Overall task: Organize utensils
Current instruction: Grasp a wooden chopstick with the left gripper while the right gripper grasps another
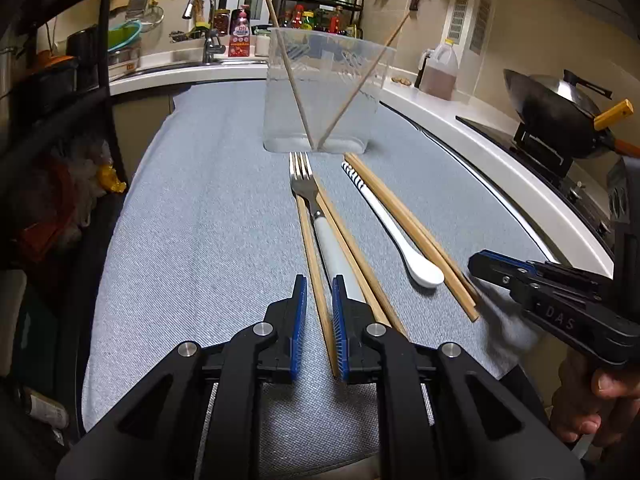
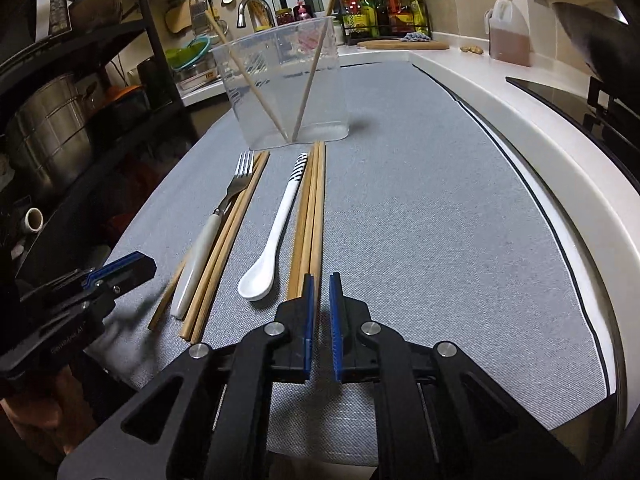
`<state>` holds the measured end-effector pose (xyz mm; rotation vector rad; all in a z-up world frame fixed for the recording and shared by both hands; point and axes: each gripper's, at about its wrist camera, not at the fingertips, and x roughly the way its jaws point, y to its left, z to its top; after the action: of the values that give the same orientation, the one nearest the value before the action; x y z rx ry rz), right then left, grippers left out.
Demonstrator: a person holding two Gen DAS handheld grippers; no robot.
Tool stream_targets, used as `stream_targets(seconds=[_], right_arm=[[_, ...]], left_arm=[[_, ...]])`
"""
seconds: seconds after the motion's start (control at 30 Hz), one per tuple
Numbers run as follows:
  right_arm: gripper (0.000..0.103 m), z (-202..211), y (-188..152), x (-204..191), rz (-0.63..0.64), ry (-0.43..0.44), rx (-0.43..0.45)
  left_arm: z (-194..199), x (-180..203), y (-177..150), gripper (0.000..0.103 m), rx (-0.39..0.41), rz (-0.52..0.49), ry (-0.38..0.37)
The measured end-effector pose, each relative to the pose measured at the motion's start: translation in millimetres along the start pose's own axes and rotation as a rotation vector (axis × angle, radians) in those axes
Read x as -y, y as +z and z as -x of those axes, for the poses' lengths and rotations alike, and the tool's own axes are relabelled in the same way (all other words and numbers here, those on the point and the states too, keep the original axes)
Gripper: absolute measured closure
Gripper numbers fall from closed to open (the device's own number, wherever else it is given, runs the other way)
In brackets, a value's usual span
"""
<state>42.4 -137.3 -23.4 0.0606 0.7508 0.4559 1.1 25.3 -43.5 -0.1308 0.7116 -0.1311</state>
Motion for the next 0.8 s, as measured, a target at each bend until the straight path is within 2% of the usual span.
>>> stream_targets(seconds=[0.2, 0.37, 0.47, 0.53, 0.63, 0.8], right_arm=[[0.089, -10, -2, -4, 0.025, -0.034, -0.031], [0.089, -11, -3, -7, 0.045, -0.05, -0.029], [0.09, -11, -4, -8, 0.051, -0.058, -0.028], [0.091, -10, -3, -8, 0.051, -0.06, -0.031], [0.098, -9, -2, -5, 0.039, -0.063, -0.032], [0.098, 0, -2, 6, -0.011, -0.099, -0.002]], left_arm=[[-7, 8, -10, 0.09, -0.032, -0.019, -0.003], [-9, 9, -14, 0.09, -0.043, -0.037, 0.035], [-8, 10, -14, 0.09, -0.041, -0.051, 0.058], [-9, 12, -14, 0.097, -0.04, -0.056, 0.072], [-8, 6, -13, 0.097, -0.039, -0.039, 0.095], [-2, -4, -12, 0.097, -0.02, -0.01, 0.143]])
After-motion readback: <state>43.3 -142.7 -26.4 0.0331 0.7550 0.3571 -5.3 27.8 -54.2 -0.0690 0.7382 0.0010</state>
